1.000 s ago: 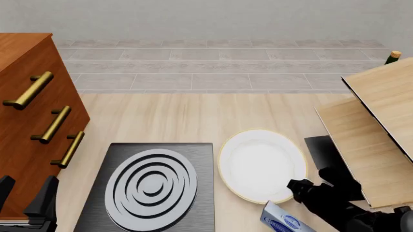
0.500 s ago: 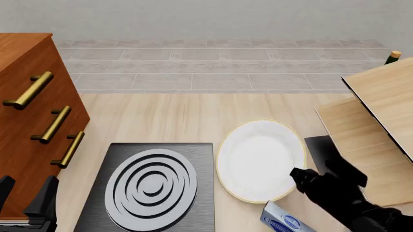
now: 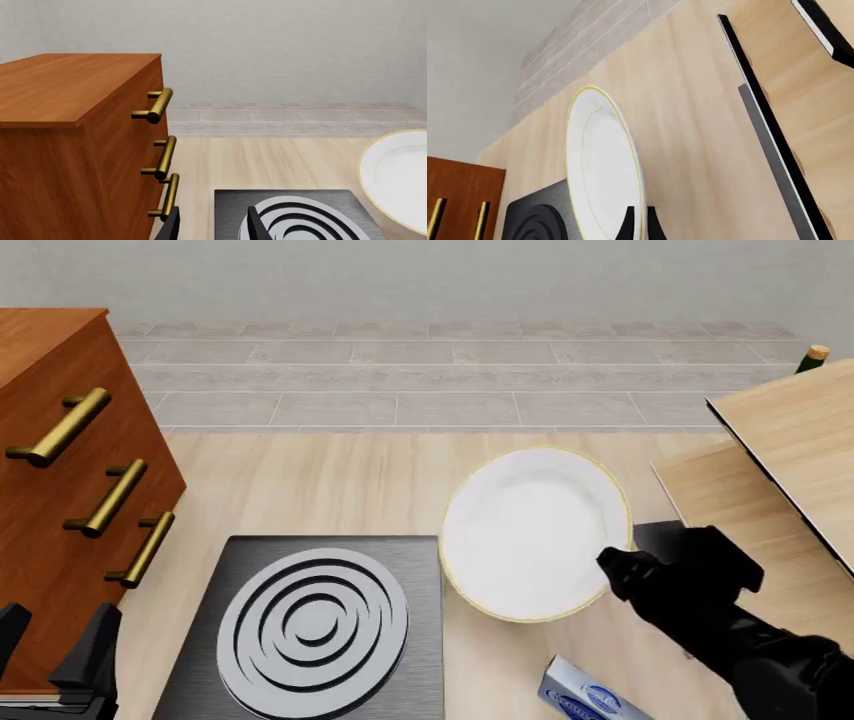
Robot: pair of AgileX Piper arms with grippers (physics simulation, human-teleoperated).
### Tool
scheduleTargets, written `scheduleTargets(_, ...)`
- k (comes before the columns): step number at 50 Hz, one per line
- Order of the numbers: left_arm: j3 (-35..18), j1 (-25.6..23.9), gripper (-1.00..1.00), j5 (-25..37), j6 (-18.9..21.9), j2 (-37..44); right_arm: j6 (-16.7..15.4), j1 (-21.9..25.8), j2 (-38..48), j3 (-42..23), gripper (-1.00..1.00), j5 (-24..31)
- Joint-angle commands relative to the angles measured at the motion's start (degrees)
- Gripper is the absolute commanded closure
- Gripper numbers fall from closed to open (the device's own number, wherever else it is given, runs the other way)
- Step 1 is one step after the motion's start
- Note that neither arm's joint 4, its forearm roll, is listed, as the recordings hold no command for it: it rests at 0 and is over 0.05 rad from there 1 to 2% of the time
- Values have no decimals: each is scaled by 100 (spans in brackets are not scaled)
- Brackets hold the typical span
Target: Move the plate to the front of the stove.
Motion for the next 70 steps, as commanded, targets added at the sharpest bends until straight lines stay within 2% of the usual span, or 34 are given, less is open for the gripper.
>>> scheduleTargets(1, 0, 0, -100, 0, 0, 0, 200, 90, -74, -286, 100, 114)
scheduleTargets(13, 0, -1, -100, 0, 0, 0, 445, 291, 539, -1077, 100, 401)
scheduleTargets(19, 0, -1, -100, 0, 1, 0, 783, 544, 776, -1483, 100, 532)
scheduleTargets(32, 0, 0, -100, 0, 0, 1, 1219, 931, 1255, -2283, 100, 752)
scheduleTargets(51, 0, 0, -100, 0, 0, -1, 1784, 1219, 2987, -3850, 100, 830)
scheduleTargets(59, 0, 1, -100, 0, -1, 1, 1891, 1262, 3677, -4624, 100, 995)
scheduleTargets(70, 0, 0, -100, 0, 0, 1, 2040, 1466, 4390, -5363, 100, 1048)
